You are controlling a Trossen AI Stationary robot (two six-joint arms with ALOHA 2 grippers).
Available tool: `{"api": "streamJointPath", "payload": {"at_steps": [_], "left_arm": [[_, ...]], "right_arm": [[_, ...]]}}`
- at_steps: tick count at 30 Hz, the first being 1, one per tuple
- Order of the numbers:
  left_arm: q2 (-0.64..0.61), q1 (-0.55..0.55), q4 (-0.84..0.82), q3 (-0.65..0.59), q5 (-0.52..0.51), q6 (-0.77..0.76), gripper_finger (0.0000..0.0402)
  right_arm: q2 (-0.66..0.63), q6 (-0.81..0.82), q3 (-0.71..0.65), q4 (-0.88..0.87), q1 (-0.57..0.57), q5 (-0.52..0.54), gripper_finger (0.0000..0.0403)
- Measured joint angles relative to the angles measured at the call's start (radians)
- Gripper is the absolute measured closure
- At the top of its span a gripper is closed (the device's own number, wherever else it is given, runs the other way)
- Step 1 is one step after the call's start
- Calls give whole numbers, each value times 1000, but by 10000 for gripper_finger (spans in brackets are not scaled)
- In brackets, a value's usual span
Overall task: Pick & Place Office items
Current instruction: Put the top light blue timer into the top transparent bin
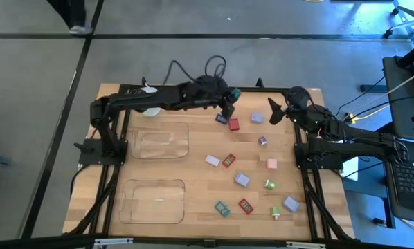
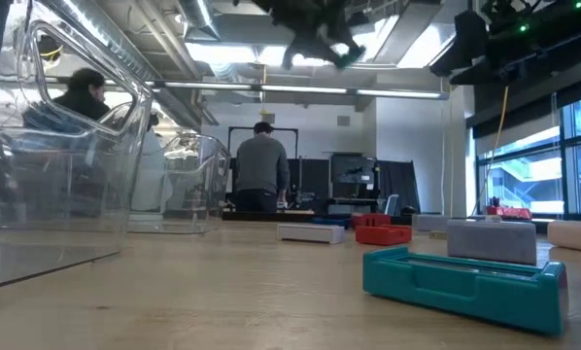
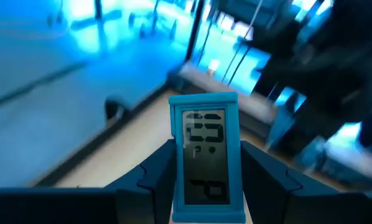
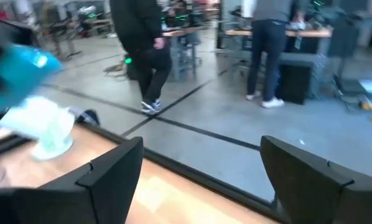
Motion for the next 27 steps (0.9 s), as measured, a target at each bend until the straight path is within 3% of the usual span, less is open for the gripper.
{"api": "streamJointPath", "payload": {"at_steps": [7,10,23,27], "left_arm": [[-105,-12,46,0,22,61,257],[-135,-22,-37,0,30,60,257],[-247,-32,-734,0,153,-110,256],[-248,-53,-931,0,149,-144,256]], "right_arm": [[0,81,0,-6,0,91,76],[0,59,0,-6,0,83,76],[0,60,0,-4,0,80,76],[0,60,0,-4,0,80,76]]}}
